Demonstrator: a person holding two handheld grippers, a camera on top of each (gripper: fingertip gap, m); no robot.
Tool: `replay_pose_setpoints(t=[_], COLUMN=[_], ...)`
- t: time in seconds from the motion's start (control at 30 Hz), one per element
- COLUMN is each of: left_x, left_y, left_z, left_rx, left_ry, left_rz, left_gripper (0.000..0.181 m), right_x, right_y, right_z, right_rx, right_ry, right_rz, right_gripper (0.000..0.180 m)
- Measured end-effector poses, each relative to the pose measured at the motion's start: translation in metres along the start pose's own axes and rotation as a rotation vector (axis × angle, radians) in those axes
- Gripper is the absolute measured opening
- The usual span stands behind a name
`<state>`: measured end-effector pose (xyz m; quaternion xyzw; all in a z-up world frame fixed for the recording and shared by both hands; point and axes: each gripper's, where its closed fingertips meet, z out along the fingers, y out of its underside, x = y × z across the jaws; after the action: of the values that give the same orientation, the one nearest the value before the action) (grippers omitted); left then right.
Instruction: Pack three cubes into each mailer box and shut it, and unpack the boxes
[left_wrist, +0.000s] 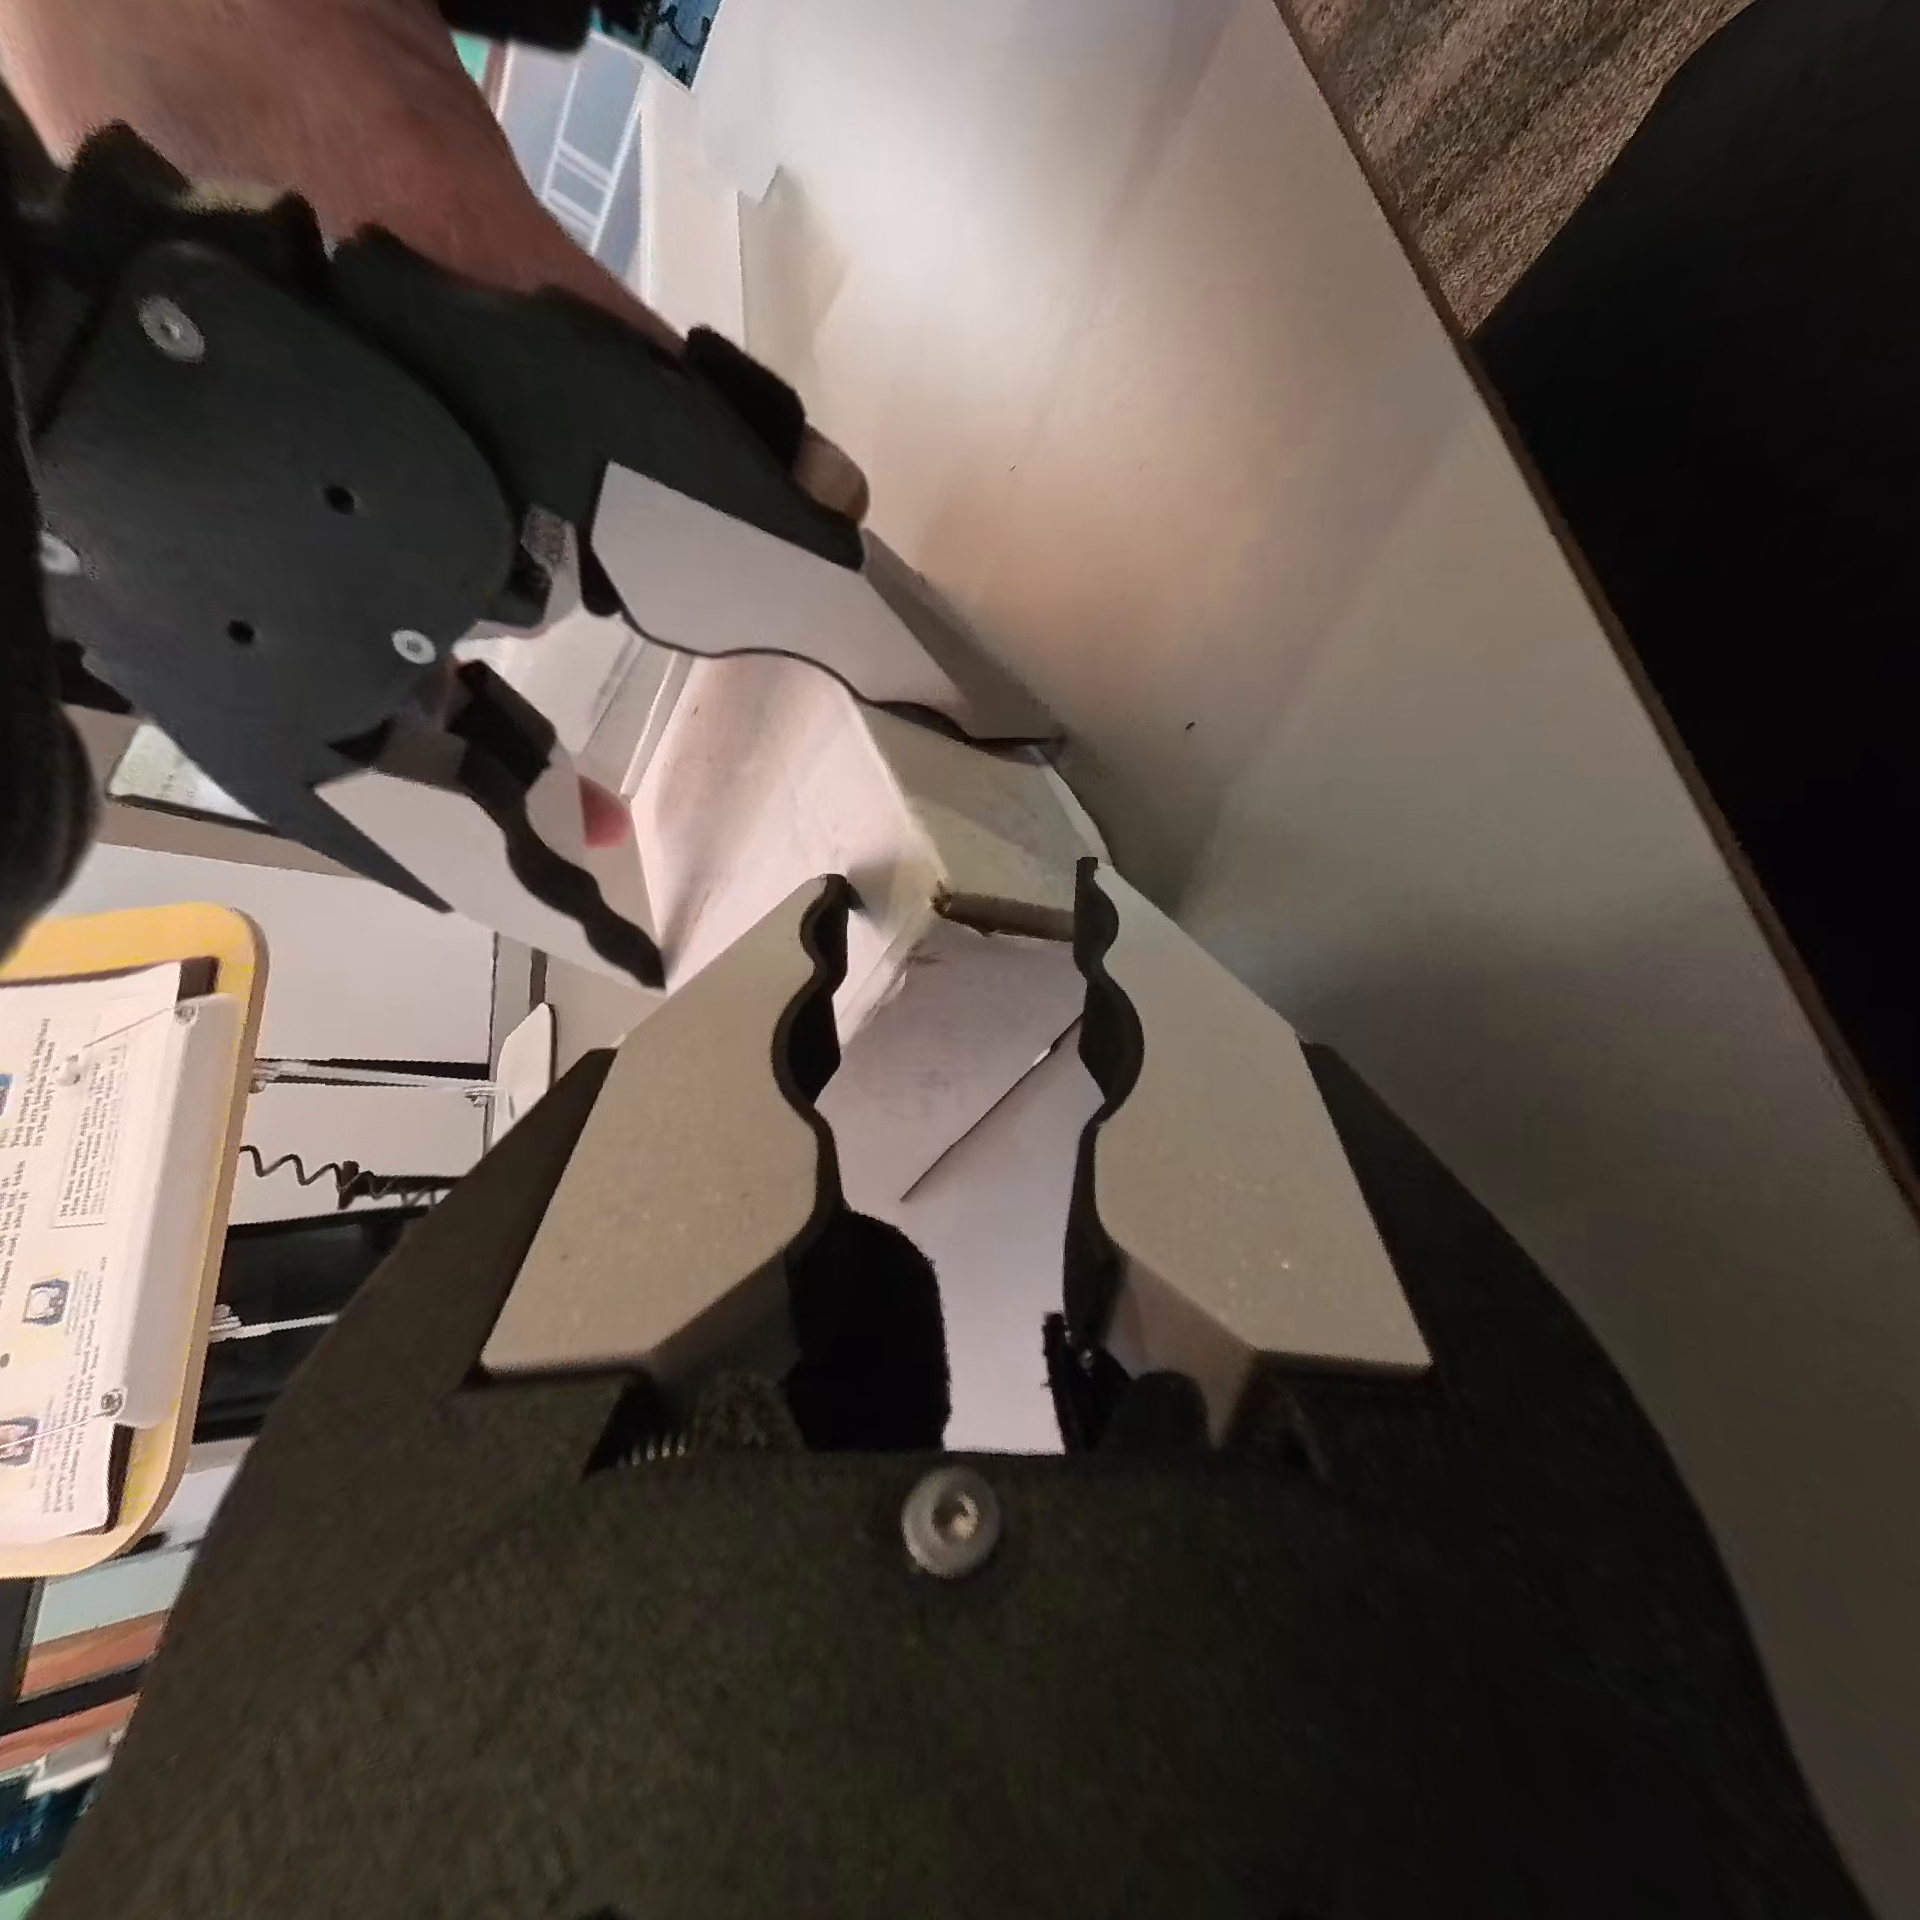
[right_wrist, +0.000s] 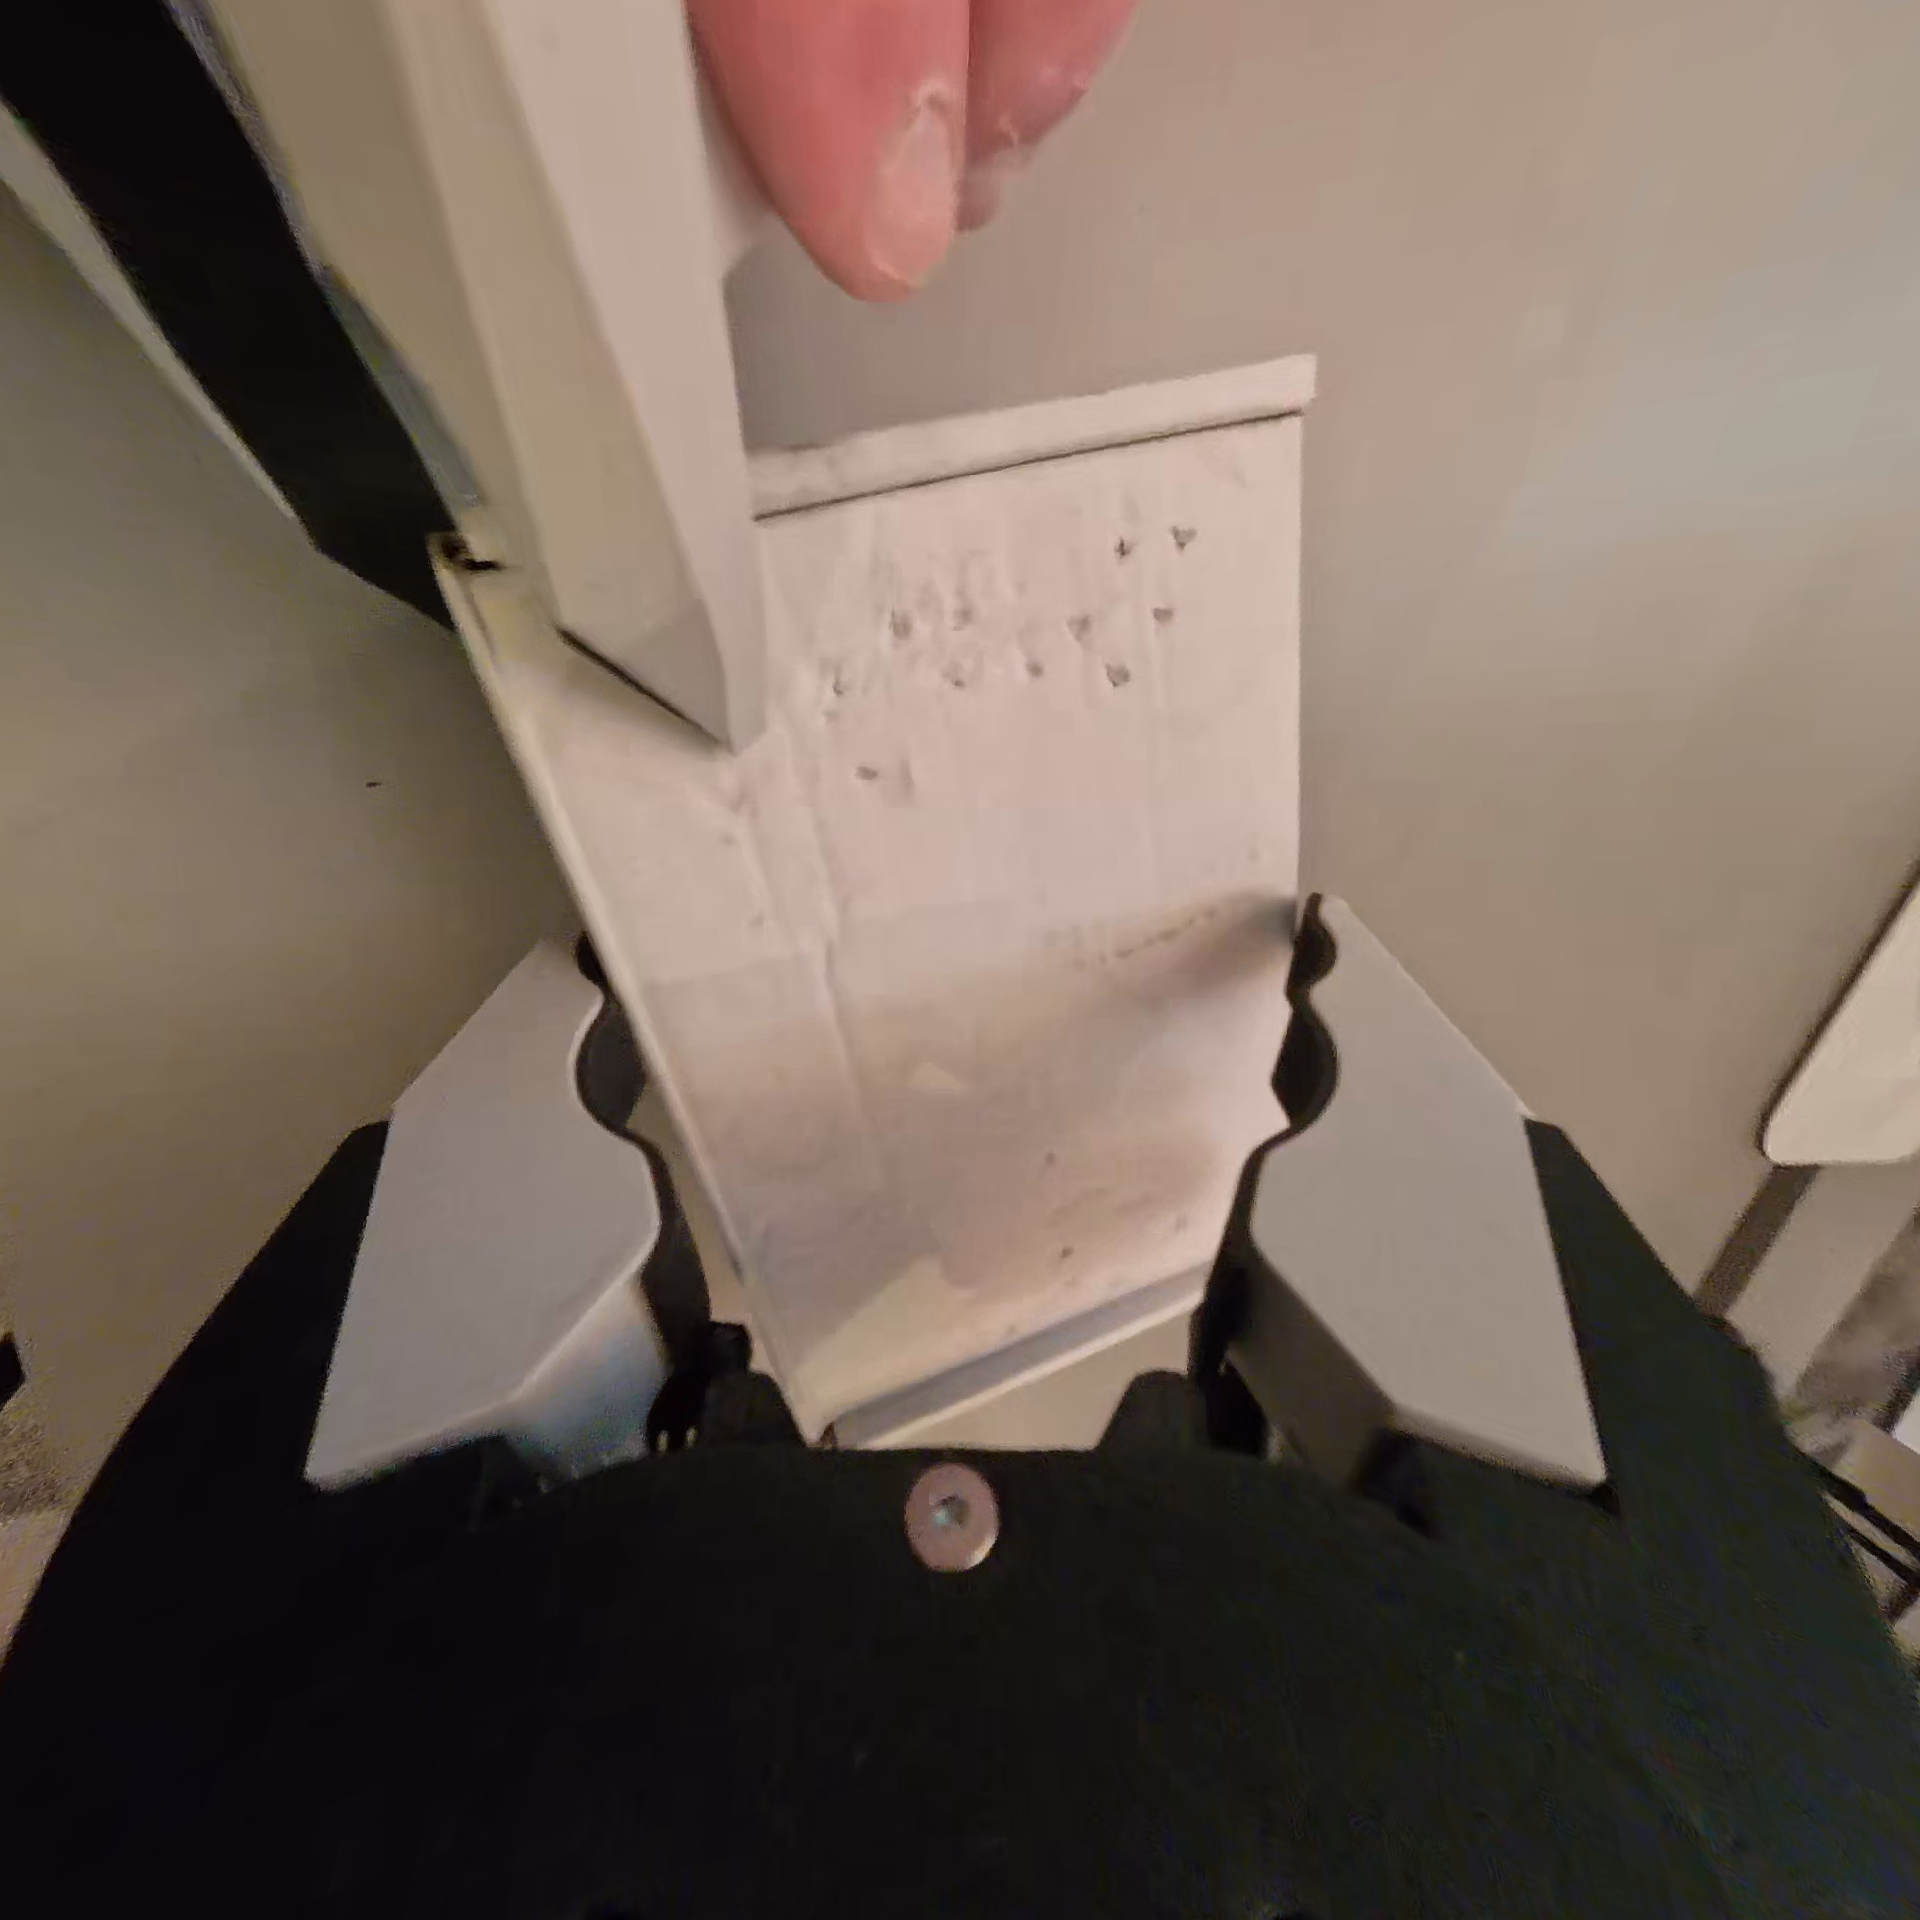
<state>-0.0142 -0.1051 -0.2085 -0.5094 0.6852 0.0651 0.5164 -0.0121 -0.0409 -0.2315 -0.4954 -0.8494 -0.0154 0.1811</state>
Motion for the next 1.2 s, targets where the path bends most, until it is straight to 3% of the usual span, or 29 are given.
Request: replay_pose_setpoints(t=[0.27,0.47,0.63,0.77,0.9,1.03,1.2], left_x=[-0.005,-0.034,-0.049,-0.055,-0.053,-0.05,-0.045], left_y=[0.002,0.008,0.019,0.025,0.042,0.05,0.054], left_z=[-0.003,-0.03,-0.053,-0.062,-0.062,-0.057,-0.048], left_rx=[-0.004,-0.016,-0.053,-0.069,-0.128,-0.159,-0.17], left_ry=[-0.016,-0.13,-0.228,-0.282,-0.295,-0.276,-0.25], left_rz=[-0.016,-0.191,-0.205,-0.246,-0.276,-0.301,-0.319], left_gripper=[0.045,0.051,0.026,0.021,0.02,0.014,0.013], right_x=[0.002,0.008,0.023,0.051,0.086,0.114,0.117], right_y=[-0.002,0.015,0.027,0.046,0.095,0.178,0.291], right_z=[0.004,-0.001,-0.035,-0.085,-0.144,-0.19,-0.178], right_rx=[0.042,0.065,0.134,0.211,0.205,0.073,-0.201], right_ry=[-0.037,0.006,0.068,0.159,0.294,0.416,0.372], right_rz=[0.001,0.062,0.117,0.163,0.233,0.309,0.34], right_gripper=[0.129,0.127,0.127,0.127,0.127,0.126,0.126])
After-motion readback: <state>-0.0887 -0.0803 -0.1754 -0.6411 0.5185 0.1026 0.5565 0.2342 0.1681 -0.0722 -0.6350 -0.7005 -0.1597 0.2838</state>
